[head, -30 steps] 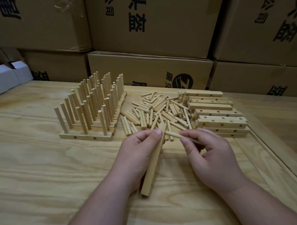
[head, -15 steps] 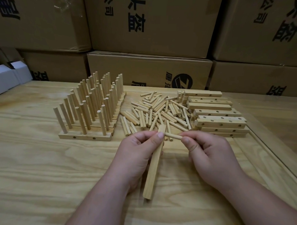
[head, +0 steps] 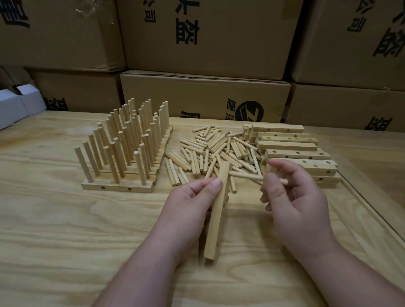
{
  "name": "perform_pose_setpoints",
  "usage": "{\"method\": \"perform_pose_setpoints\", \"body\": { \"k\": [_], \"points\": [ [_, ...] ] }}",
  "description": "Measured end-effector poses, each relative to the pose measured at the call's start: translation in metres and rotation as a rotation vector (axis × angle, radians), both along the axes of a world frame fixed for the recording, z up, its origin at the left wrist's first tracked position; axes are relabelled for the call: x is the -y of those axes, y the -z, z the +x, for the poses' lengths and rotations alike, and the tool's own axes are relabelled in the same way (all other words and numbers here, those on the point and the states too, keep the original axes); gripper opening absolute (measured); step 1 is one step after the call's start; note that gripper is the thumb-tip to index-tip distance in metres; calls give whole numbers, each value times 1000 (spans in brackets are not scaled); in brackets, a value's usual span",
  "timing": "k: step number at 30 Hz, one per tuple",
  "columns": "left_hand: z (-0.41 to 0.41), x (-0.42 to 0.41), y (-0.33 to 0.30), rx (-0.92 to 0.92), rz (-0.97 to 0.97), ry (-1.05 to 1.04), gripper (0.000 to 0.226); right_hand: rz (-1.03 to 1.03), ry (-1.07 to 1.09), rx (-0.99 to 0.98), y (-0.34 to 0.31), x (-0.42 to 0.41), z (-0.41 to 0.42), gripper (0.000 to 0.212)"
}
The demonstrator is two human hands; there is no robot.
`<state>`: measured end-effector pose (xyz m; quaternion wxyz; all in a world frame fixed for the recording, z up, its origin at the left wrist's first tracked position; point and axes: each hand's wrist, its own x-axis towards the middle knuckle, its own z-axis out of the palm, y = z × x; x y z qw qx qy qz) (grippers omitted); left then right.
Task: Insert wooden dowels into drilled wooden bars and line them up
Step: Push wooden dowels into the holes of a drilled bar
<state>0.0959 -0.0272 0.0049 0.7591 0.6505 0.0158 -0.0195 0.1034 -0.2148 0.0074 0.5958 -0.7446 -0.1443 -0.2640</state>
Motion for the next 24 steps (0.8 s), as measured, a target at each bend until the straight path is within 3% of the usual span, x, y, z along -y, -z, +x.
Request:
{"method": "perform_pose_setpoints", "body": {
  "k": [3,6,9,11,13,17,20,24],
  "points": [
    [4,-2,-1,-85,-147,-113,29,-23,-25,-72,3,4,4,32],
    [8,-4,-3,-153,-345,-209,35,-420,-7,-186,5,3,11,23],
    [9,-5,-4,-158,-425,-220,36,-855,-73,-252,5,-3,16,44],
    [10,-5,-4,-161,-429,-218,36,-1009,-102,-277,6,-5,16,51],
    [10,-5,-4,-161,-429,-220,36,-1026,-95,-249,7,-6,15,46],
    [11,-5,-4,-165,-441,-241,33,-871,20,-151,6,-6,12,30],
    [11,-4,-4,-169,-450,-247,35,-909,120,-188,6,-7,12,31],
    [11,-4,-3,-174,-437,-256,35,-854,185,-222,3,-5,12,8]
  ]
}}
